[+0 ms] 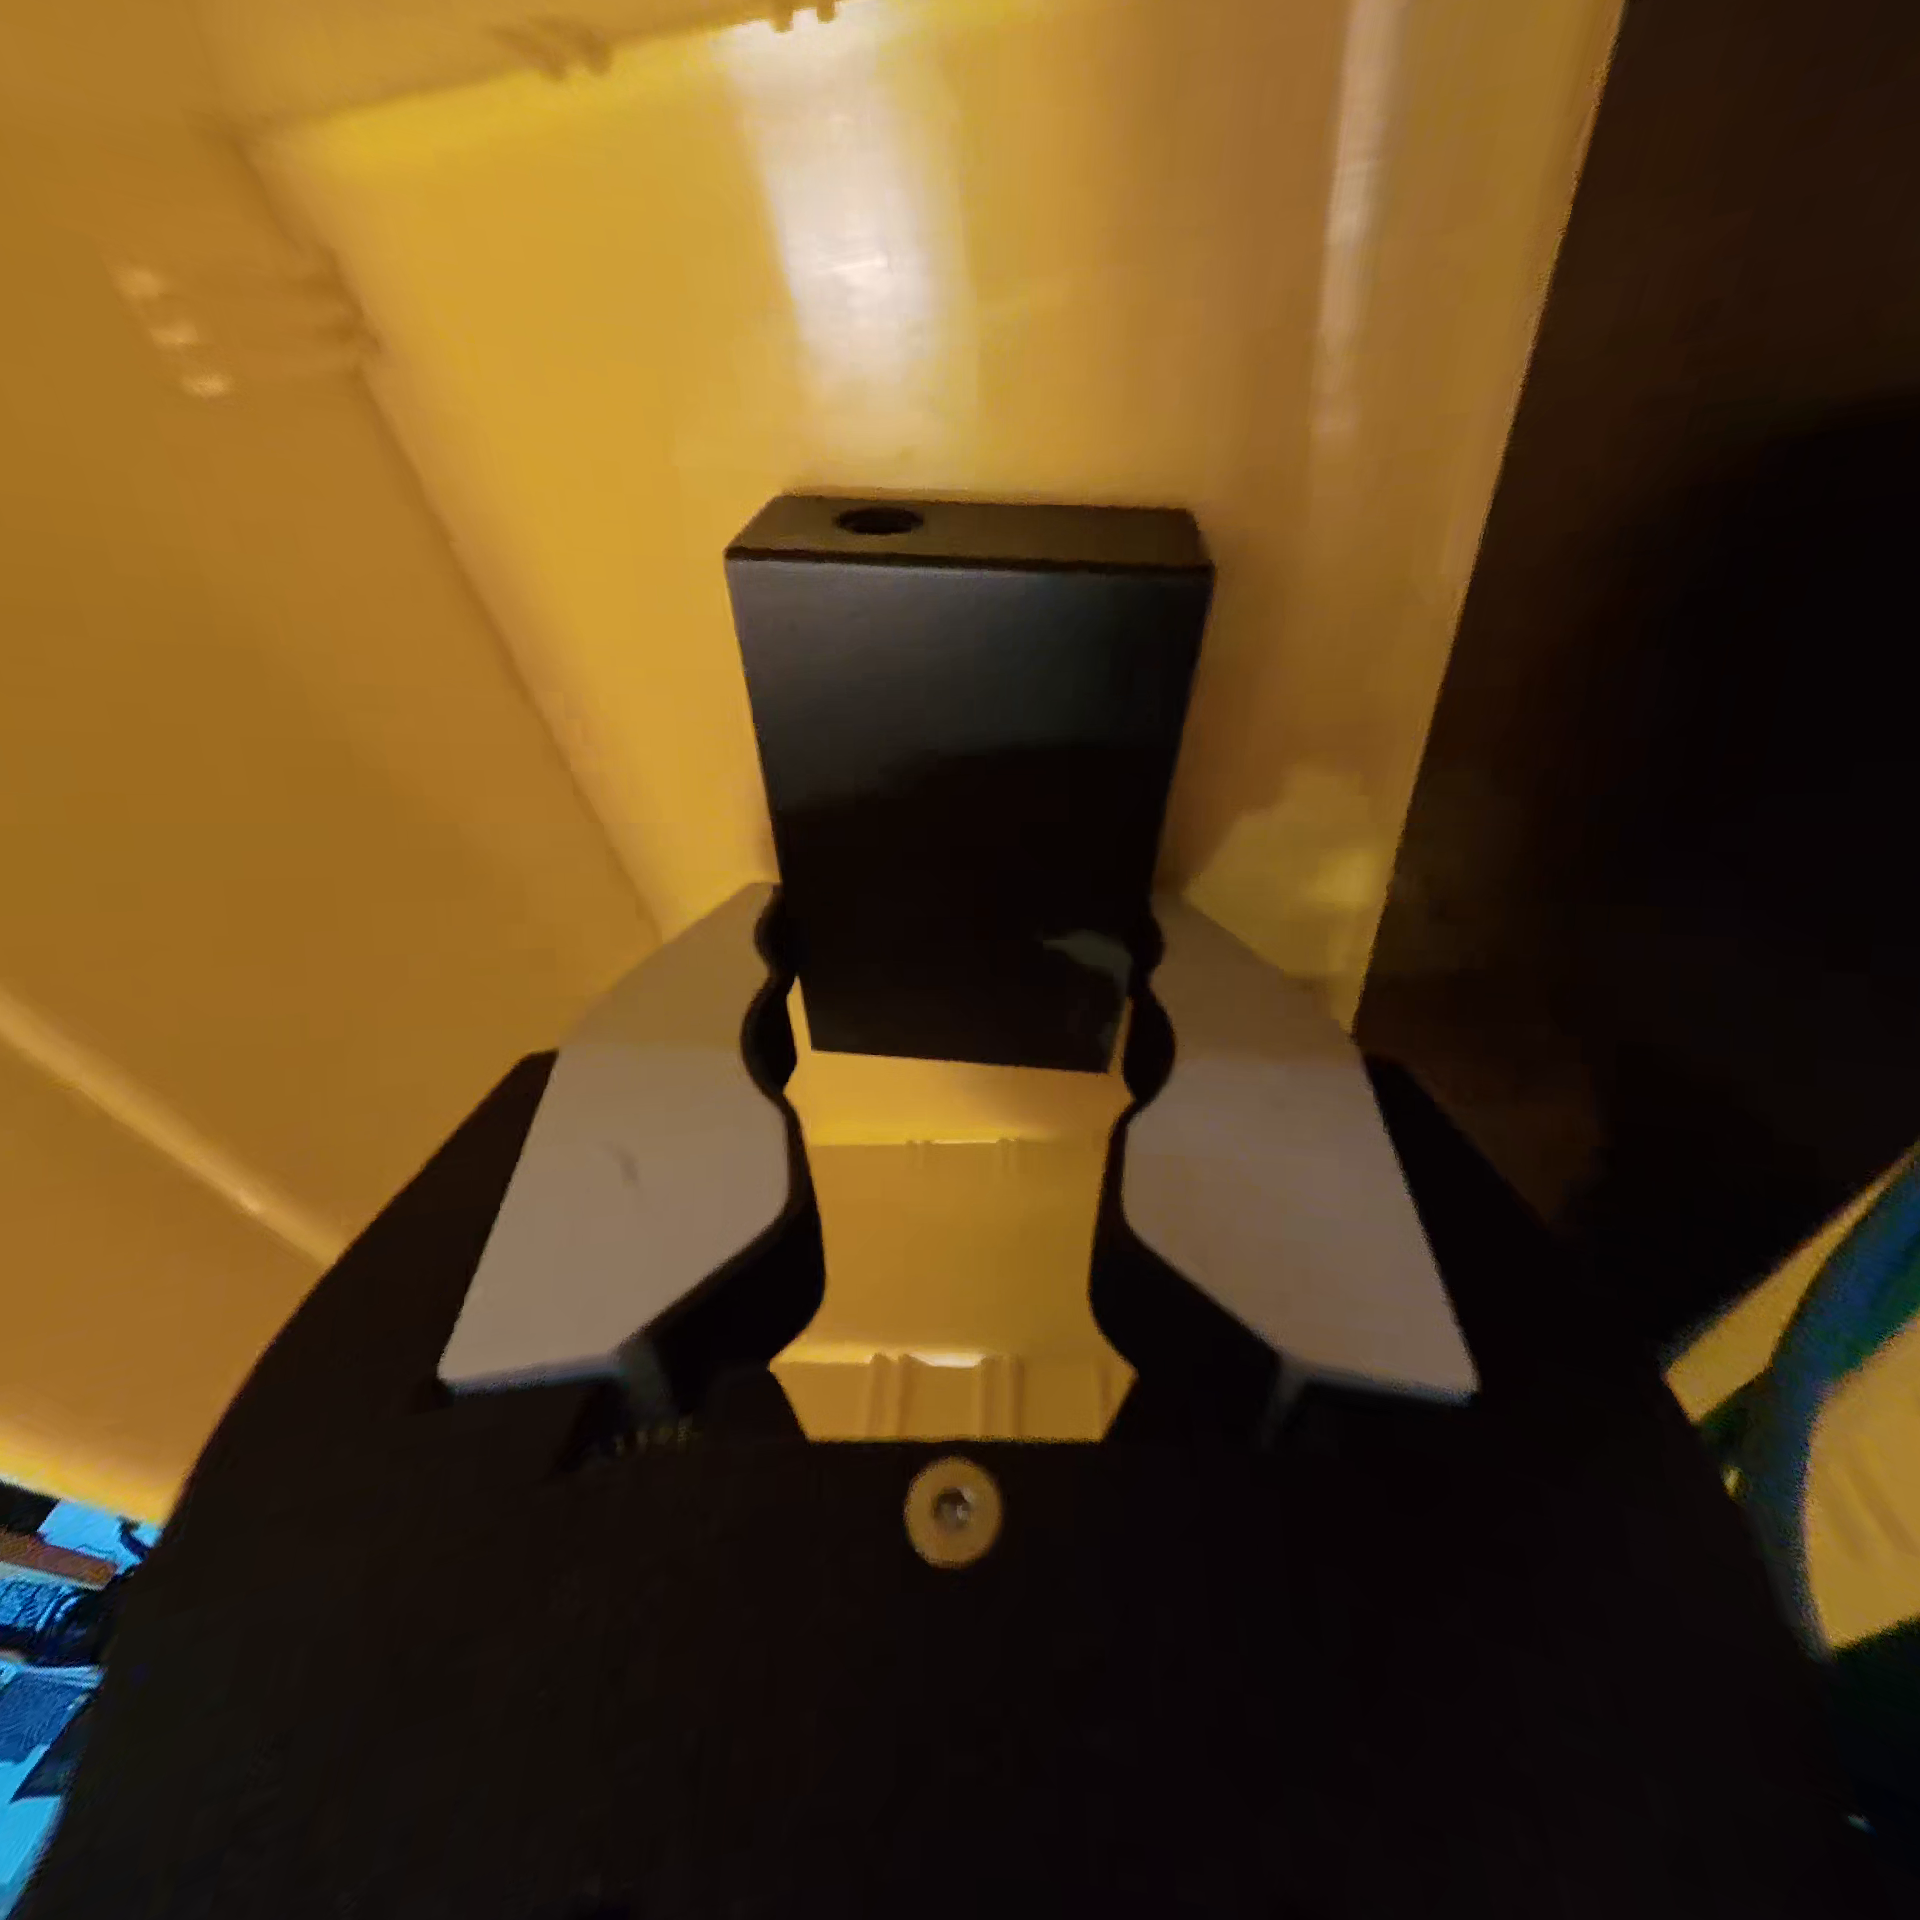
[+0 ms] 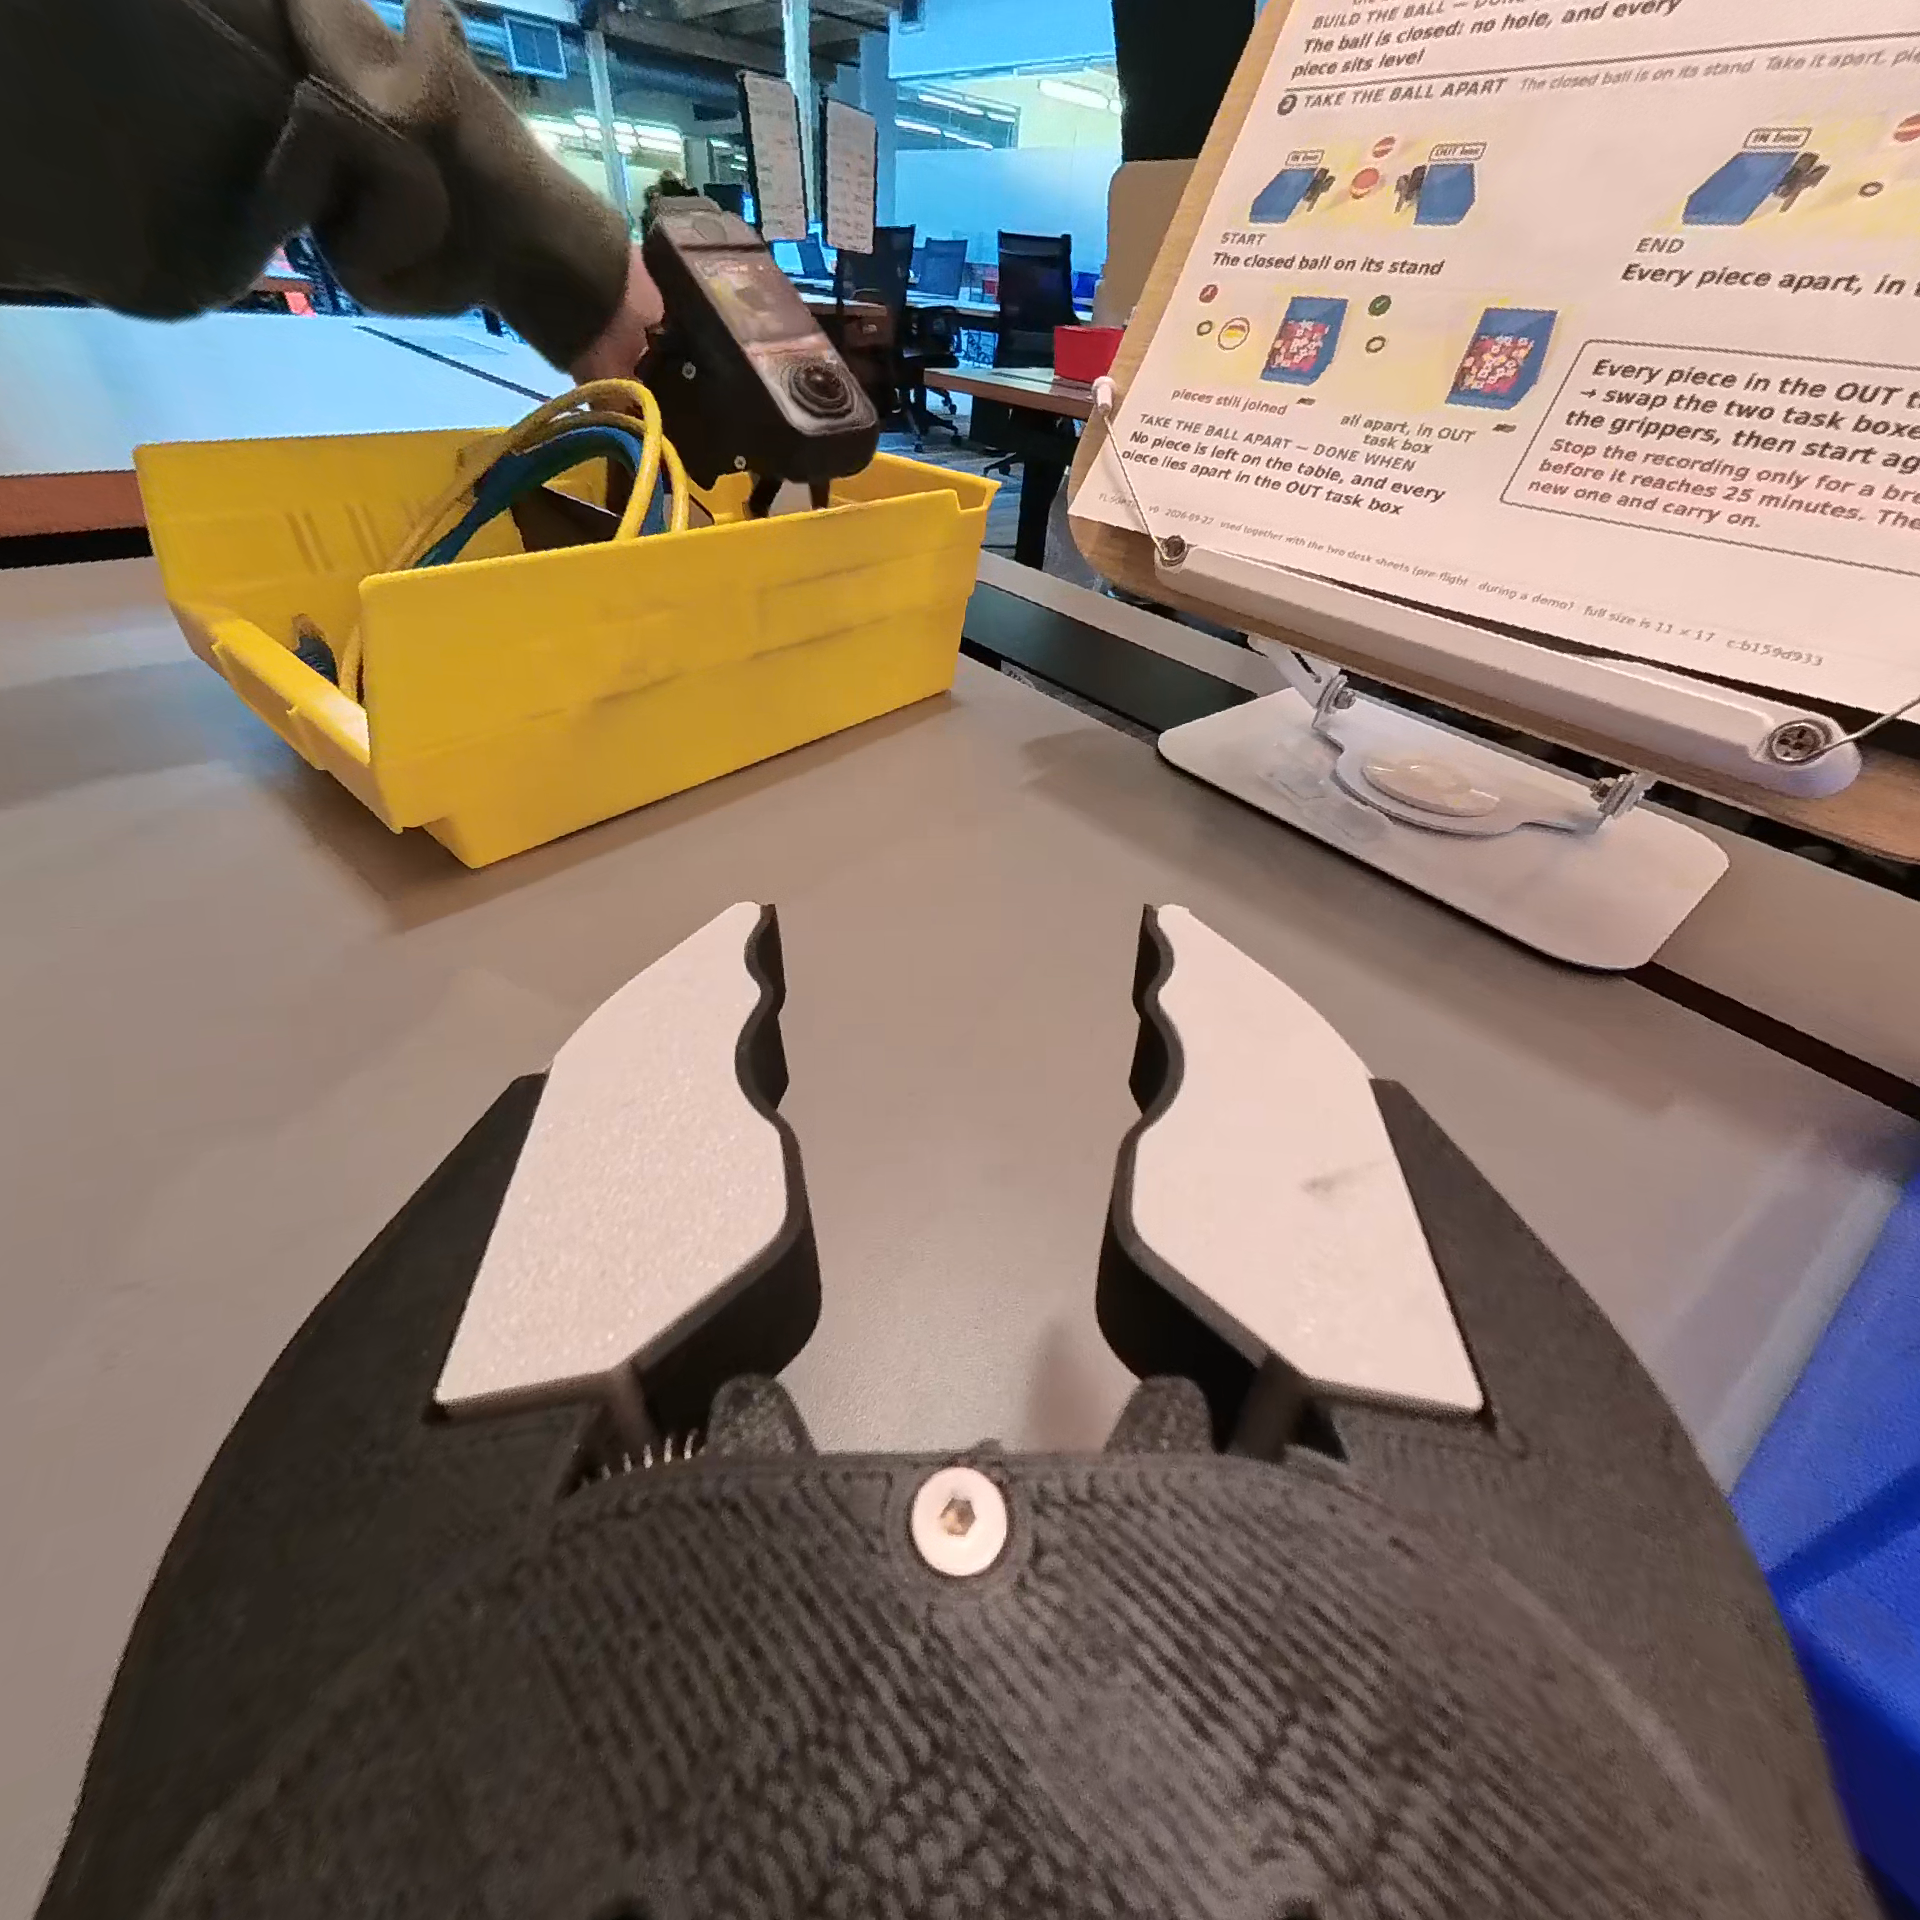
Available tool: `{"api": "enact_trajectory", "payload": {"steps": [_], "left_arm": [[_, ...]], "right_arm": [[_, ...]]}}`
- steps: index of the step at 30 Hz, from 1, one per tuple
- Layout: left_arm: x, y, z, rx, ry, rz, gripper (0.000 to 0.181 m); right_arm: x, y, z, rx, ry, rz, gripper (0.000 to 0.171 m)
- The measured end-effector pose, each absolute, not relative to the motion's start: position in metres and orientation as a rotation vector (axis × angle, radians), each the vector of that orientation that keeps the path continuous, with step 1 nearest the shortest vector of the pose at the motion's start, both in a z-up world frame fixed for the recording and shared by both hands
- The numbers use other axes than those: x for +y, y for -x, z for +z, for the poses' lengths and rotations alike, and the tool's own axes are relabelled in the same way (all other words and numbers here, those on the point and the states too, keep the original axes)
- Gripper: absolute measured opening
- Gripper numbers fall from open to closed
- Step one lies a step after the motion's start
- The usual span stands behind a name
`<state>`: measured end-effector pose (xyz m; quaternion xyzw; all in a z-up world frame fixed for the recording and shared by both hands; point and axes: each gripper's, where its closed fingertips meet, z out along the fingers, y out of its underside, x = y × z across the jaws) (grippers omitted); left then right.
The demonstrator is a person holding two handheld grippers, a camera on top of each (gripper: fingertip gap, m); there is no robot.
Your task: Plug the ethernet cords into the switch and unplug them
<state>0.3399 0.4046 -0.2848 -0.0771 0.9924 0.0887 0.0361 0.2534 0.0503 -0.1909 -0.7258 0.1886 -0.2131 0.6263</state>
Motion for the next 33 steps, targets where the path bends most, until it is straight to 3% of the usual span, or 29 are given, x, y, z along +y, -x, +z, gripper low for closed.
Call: {"api": "enact_trajectory", "payload": {"steps": [6, 13, 18, 21, 25, 33], "left_arm": [[0.4, -0.356, -0.255, 2.92, 0.364, 0.163, 0.061], [0.398, -0.359, -0.152, 2.741, 0.47, 0.11, 0.061], [0.351, -0.322, -0.093, 2.753, 0.523, -0.037, 0.061], [0.3, -0.277, -0.092, 2.87, 0.37, -0.031, 0.061], [0.238, -0.219, -0.116, 2.987, 0.095, 0.139, 0.061], [0.148, -0.18, -0.143, 3.007, -0.182, 0.236, 0.061]], "right_arm": [[0.053, -0.251, -0.193, 0.412, 1.687, -0.509, 0.065], [0.061, -0.243, -0.198, 0.331, 1.746, -0.552, 0.07], [0.063, -0.235, -0.195, 0.262, 1.734, -0.576, 0.076], [0.062, -0.227, -0.164, 0.273, 1.608, -0.479, 0.088], [0.067, -0.204, -0.119, 0.228, 1.427, -0.324, 0.089], [0.095, -0.173, -0.119, 0.118, 1.445, -0.337, 0.092]]}}
